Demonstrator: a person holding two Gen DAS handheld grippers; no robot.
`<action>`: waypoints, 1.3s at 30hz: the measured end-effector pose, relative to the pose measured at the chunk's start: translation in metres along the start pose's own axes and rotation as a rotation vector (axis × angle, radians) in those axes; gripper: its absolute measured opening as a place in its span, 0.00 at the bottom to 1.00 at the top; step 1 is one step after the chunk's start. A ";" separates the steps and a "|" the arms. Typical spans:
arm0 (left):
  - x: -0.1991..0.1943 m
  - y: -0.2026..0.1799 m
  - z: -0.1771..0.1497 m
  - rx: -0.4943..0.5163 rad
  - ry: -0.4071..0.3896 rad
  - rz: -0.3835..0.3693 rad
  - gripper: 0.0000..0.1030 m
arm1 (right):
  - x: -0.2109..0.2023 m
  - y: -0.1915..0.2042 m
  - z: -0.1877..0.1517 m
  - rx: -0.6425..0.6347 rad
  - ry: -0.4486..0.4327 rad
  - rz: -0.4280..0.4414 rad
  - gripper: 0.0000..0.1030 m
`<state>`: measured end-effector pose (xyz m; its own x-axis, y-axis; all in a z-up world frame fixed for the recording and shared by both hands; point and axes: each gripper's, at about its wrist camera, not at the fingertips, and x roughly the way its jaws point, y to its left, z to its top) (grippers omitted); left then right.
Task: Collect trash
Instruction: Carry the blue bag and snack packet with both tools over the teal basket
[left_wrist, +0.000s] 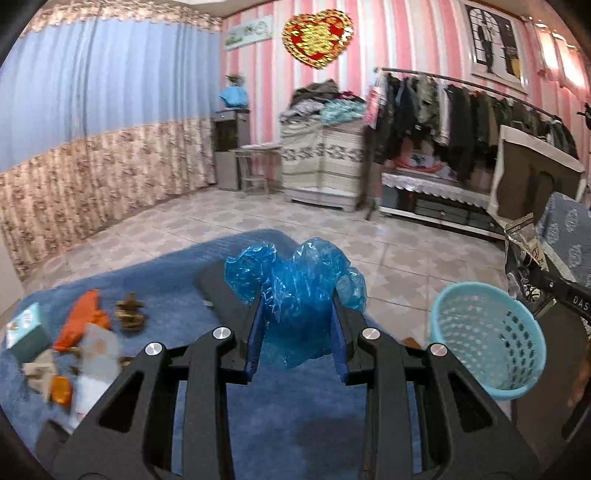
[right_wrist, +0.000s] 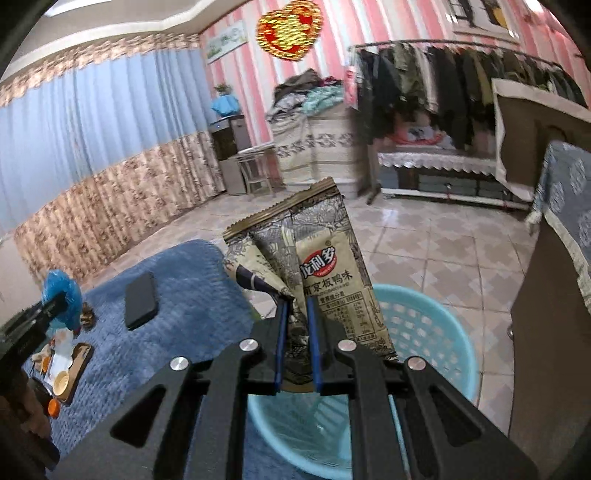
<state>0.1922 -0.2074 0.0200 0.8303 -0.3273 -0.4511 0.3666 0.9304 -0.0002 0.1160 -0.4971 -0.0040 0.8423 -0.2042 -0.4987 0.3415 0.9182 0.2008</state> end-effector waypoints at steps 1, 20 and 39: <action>0.004 -0.003 -0.001 0.002 0.005 -0.010 0.29 | -0.001 -0.005 -0.001 0.000 0.002 -0.012 0.11; 0.028 -0.091 -0.018 0.115 0.054 -0.166 0.29 | -0.003 -0.066 -0.011 0.052 0.042 -0.143 0.11; 0.090 -0.205 -0.032 0.266 0.126 -0.337 0.39 | 0.005 -0.097 -0.019 0.157 0.075 -0.174 0.11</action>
<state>0.1785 -0.4226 -0.0493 0.5946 -0.5665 -0.5705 0.7165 0.6953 0.0563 0.0789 -0.5809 -0.0419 0.7338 -0.3235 -0.5973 0.5443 0.8062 0.2320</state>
